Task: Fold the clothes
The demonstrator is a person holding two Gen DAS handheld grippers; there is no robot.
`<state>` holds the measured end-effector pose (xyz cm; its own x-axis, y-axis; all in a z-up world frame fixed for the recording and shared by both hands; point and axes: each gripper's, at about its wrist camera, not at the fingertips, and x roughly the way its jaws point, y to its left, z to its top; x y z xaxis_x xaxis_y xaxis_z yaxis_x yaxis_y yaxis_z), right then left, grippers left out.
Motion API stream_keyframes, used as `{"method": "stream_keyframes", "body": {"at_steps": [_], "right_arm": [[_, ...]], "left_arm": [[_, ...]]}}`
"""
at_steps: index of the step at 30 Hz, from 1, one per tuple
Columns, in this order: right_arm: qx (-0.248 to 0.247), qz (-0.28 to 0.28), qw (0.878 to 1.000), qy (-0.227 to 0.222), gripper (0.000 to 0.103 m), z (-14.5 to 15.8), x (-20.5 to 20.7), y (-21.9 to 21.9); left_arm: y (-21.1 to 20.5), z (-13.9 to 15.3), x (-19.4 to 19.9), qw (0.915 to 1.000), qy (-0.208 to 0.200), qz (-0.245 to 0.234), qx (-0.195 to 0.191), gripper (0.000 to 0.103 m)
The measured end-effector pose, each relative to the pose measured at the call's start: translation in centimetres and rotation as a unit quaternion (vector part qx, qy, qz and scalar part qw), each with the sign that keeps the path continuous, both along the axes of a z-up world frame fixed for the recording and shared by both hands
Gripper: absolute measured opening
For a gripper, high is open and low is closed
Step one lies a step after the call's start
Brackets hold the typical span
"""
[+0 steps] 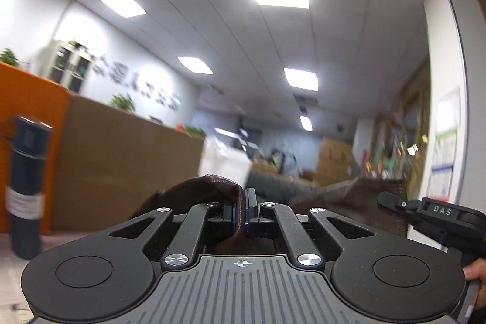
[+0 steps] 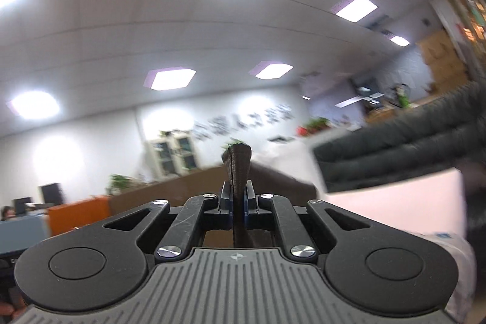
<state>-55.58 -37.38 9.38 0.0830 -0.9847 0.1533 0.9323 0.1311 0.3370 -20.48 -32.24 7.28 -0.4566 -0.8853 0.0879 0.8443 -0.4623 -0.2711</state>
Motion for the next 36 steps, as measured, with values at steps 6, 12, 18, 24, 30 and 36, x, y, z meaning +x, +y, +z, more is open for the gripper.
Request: {"method": "stream_keyframes", "body": {"at_steps": [6, 12, 18, 24, 30, 36], "right_arm": [[0.004, 0.101, 0.995, -0.019, 0.005, 2.3, 5.5, -0.3], [0.030, 0.188, 0.981, -0.040, 0.005, 2.7, 13.2, -2.9], [0.049, 0.228, 0.970, -0.061, 0.005, 1.9, 18.7, -4.3], [0.119, 0.224, 0.966, -0.053, 0.004, -3.0, 17.6, -3.9], [0.169, 0.196, 0.966, -0.016, 0.005, -6.9, 14.6, -2.3], [0.215, 0.181, 0.959, 0.028, 0.014, -8.4, 14.0, -0.8]], "left_arm": [[5.6, 1.6, 6.5, 0.9968, 0.024, 0.074, -0.021, 0.003], [11.2, 2.7, 13.9, 0.9803, 0.014, 0.196, -0.023, 0.003], [17.0, 4.2, 18.5, 0.9660, -0.014, 0.255, -0.037, 0.003], [23.8, 0.1, 17.7, 0.9733, -0.040, 0.224, 0.027, 0.003], [29.0, -4.7, 15.4, 0.9743, -0.073, 0.172, 0.126, 0.004], [28.3, -7.4, 14.9, 0.9573, -0.104, 0.124, 0.239, 0.005]]}}
